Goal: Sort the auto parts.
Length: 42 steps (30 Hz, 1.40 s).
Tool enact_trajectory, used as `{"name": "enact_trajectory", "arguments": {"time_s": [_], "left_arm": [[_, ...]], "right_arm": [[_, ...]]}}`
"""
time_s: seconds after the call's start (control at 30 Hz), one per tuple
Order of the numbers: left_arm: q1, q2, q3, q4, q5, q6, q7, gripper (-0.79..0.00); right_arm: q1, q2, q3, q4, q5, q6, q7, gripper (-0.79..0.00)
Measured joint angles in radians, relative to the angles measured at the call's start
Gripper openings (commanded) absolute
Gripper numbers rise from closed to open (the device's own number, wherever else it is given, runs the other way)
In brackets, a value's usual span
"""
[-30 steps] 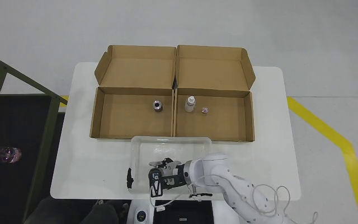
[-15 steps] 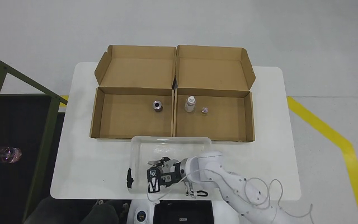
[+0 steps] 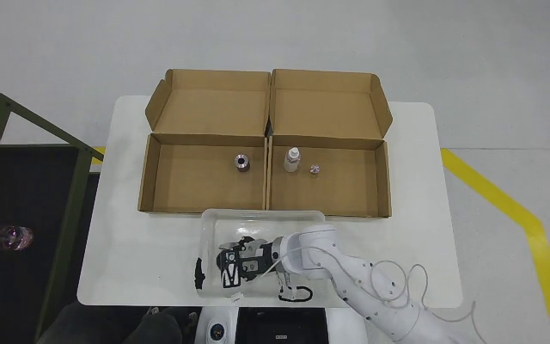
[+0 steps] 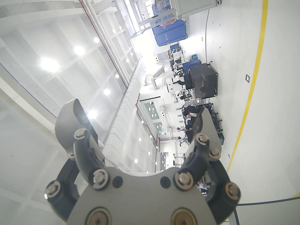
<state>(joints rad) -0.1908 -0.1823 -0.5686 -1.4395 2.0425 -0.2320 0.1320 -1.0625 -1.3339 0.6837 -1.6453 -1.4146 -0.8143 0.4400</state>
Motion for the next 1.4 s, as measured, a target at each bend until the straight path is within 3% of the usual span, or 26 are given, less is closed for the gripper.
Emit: {"name": "enact_trajectory", "arguments": {"time_s": [0.97, 1.4], "left_arm": [[0.000, 0.000, 0.000, 0.000, 0.000, 0.000, 0.000, 0.000], [0.000, 0.000, 0.000, 0.000, 0.000, 0.000, 0.000, 0.000]], "right_arm": [[0.001, 0.043, 0.182, -0.191, 0.124, -0.011, -0.016, -0.785], [0.099, 0.035, 0.201, -0.118, 0.156, 0.042, -0.030, -0.785]]}}
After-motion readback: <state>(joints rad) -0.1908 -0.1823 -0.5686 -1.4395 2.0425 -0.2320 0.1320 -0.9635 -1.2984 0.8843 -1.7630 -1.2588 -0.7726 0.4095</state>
